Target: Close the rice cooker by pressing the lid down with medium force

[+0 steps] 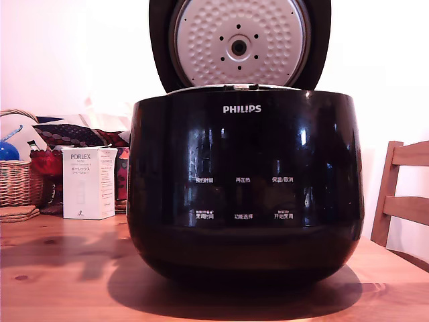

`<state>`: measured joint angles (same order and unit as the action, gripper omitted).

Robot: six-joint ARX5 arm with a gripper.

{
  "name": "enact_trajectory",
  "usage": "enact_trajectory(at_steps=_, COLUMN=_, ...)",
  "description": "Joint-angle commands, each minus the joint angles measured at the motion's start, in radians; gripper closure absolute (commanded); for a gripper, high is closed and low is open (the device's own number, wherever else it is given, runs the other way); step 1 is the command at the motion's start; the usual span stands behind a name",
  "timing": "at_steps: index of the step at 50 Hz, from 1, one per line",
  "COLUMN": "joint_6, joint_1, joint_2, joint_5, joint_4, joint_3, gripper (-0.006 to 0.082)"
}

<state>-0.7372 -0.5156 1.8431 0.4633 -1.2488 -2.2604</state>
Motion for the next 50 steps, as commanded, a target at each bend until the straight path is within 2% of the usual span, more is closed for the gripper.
enact_trajectory(at_steps=1, joint_6=0.004, joint_1=-0.005, joint_2=0.036, joint_5=0.008, joint_4=-0.029, joint_3=-0.005, gripper=0.0788)
enact_trajectory(at_steps=10, joint_6=0.026, joint_1=-0.009, joint_2=0.036, joint_5=0.035, joint_4=-0.099, joint_3=-0.005, gripper=0.0788)
enact_trajectory(at_steps=11, joint_6=0.058, joint_1=-0.010, joint_2=0.036, joint_5=0.041, joint_4=-0.099, joint_3=-0.006, gripper=0.0788)
enact_trajectory(at_steps=20, joint_6=0.097, joint_1=-0.020, joint_2=0.036, joint_5=0.062, joint_4=-0.105, joint_3=-0.005, gripper=0.0788)
enact_trajectory(at_steps=24, joint_6=0.146, joint_1=-0.029, joint_2=0.036, joint_5=0.068, joint_4=-0.107, joint_3=-0.005, gripper=0.0788)
enact_trajectory(at_steps=50, joint_6=0.208, joint_1=-0.059, joint_2=0.036, joint_5=0.049, joint_4=-0.108, joint_3=-0.005, gripper=0.0788)
